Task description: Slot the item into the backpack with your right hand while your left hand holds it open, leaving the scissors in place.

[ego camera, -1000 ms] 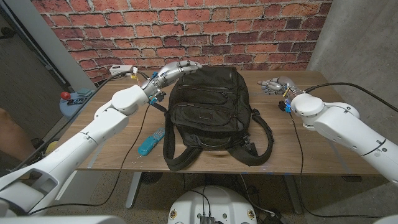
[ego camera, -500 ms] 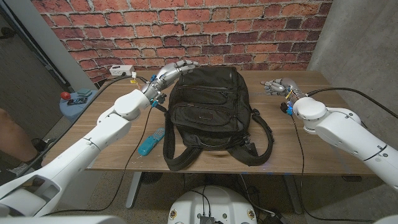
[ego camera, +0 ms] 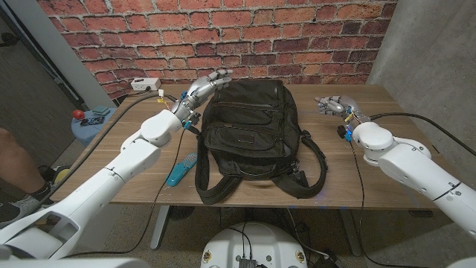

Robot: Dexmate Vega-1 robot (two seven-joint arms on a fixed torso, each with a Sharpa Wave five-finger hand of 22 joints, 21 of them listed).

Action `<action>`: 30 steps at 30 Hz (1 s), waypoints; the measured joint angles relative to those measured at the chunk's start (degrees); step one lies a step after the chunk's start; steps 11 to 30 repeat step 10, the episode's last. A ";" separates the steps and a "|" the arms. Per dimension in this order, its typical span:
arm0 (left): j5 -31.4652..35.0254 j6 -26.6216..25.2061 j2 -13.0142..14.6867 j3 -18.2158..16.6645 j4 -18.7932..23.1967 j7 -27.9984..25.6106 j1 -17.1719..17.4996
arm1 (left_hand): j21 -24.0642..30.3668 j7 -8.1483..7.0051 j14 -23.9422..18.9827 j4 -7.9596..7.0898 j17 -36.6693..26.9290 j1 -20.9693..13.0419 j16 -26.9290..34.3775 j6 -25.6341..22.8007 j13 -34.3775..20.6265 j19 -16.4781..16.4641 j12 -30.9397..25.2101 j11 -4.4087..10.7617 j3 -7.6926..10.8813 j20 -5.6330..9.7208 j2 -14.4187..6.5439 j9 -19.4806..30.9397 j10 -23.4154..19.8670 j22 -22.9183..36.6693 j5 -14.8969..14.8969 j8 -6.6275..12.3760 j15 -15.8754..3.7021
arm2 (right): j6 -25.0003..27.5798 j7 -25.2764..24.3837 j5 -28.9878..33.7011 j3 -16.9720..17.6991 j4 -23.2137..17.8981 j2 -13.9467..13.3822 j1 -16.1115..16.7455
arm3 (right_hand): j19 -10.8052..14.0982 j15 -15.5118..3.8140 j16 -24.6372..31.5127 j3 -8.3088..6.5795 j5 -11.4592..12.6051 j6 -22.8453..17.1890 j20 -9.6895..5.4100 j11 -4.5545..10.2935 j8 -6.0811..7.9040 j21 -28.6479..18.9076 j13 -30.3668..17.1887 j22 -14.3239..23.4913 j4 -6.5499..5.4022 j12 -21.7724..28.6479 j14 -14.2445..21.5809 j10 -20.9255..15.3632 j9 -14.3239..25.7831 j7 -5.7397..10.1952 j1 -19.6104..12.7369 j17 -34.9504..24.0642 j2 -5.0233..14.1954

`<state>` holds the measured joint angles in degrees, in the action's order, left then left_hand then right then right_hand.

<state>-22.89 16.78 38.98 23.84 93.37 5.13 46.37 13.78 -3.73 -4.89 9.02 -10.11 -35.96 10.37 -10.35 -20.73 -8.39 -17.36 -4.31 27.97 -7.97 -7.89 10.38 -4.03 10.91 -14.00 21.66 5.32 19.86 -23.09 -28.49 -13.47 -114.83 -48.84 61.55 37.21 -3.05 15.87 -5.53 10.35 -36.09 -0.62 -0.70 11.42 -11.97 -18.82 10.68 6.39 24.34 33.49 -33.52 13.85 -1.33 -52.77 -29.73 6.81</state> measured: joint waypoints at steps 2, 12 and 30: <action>0.01 -0.11 -0.36 0.12 -0.35 -0.47 0.00 | -0.09 -0.17 0.00 0.00 0.00 0.00 0.00 0.76 0.37 0.00 0.42 0.01 0.00 0.00 0.00 0.00 0.18 0.00 0.00 -0.68 0.00 | -2.14 0.53 0.24 0.00 1.46 0.59 0.08 | 0.00 0.00 -0.21 0.07 0.00 0.12 0.00 0.00 0.00 0.00 0.13 0.00 -0.07 -0.44 0.00 0.60 0.00 0.11 0.34 0.21 -0.11; 0.04 -0.26 -1.47 0.40 -1.49 -1.93 -0.01 | -0.25 -0.36 0.63 0.00 0.25 0.00 0.01 1.57 1.22 0.31 1.11 0.42 0.00 0.31 0.00 0.00 0.99 0.00 0.00 -1.67 0.01 | -7.17 1.78 0.86 -0.32 5.70 2.49 -0.38 | 0.31 0.10 -0.84 0.24 0.00 0.75 -0.31 -0.07 0.00 0.00 0.28 0.00 -0.24 -0.92 -0.72 1.15 0.00 0.30 1.13 0.80 -0.22; 0.04 -0.26 -1.47 0.40 -1.49 -1.93 -0.01 | -0.25 -0.36 0.63 0.00 0.25 0.00 0.01 1.57 1.22 0.31 1.11 0.42 0.00 0.31 0.00 0.00 0.99 0.00 0.00 -1.67 0.01 | -7.17 1.78 0.86 -0.32 5.70 2.49 -0.38 | 0.31 0.10 -0.84 0.24 0.00 0.75 -0.31 -0.07 0.00 0.00 0.28 0.00 -0.24 -0.92 -0.72 1.15 0.00 0.30 1.13 0.80 -0.22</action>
